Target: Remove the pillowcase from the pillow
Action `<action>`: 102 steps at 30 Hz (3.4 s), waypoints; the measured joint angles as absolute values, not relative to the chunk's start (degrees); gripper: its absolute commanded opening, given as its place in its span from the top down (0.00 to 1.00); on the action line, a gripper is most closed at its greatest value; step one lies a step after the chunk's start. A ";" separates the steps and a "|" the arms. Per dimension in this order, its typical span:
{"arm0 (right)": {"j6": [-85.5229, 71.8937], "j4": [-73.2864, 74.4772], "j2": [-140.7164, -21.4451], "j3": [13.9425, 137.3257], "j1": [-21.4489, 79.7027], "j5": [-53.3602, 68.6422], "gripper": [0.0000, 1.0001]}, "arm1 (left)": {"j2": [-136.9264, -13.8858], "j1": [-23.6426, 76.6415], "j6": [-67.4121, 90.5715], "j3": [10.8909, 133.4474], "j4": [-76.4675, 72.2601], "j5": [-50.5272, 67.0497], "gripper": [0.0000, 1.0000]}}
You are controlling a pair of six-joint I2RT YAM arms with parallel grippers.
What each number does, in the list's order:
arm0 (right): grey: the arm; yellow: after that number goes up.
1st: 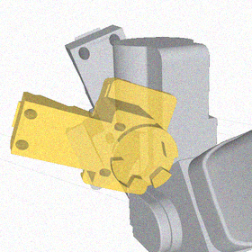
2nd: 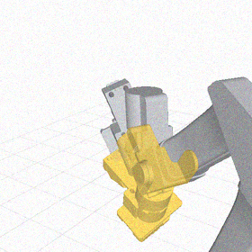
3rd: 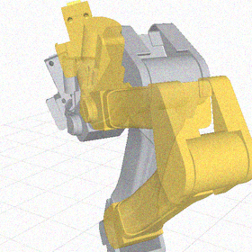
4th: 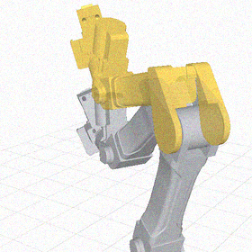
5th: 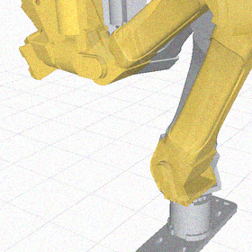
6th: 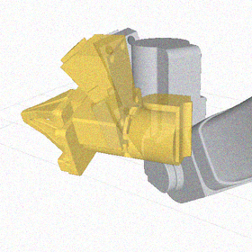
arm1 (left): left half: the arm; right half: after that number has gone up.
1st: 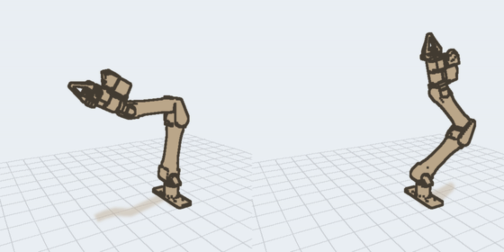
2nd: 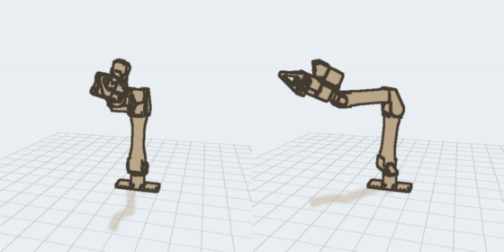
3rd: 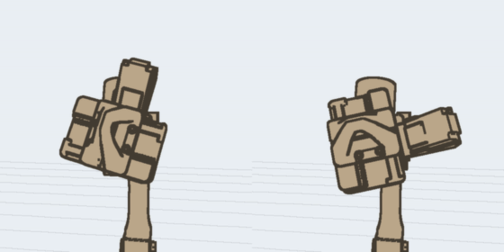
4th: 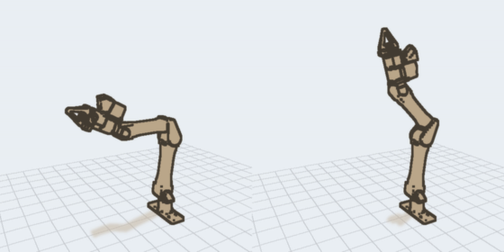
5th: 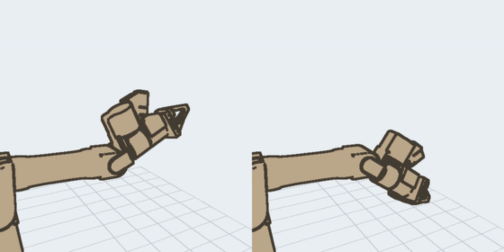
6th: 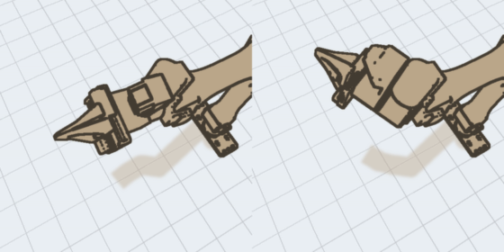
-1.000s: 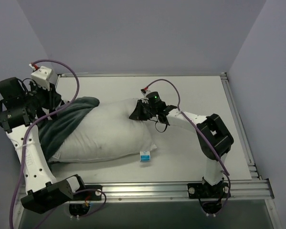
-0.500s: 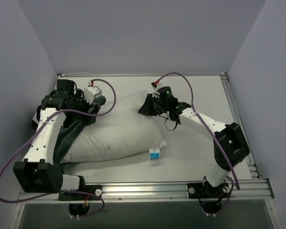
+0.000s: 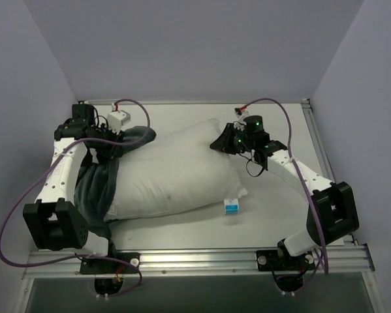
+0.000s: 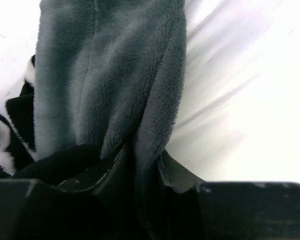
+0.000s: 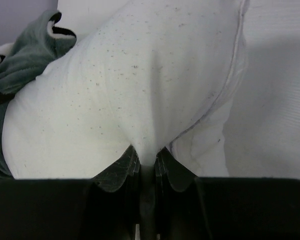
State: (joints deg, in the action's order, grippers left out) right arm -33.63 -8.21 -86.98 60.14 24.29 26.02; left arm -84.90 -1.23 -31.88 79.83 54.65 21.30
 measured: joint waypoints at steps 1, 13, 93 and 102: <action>-33.61 -8.25 -86.08 59.72 22.87 26.37 1.00 | -84.90 -2.09 -31.51 80.44 54.92 22.61 0.75; -34.89 -6.85 -80.42 53.82 9.23 33.34 1.00 | -85.82 -7.35 -26.55 79.88 49.23 17.87 0.98; -22.83 16.99 -65.52 63.11 -10.26 -7.64 0.00 | -53.58 -12.08 -20.78 54.30 45.84 -2.17 0.06; -23.33 16.45 -64.97 61.63 -9.37 -9.02 0.00 | -45.74 -13.45 -19.57 50.15 42.81 0.58 0.06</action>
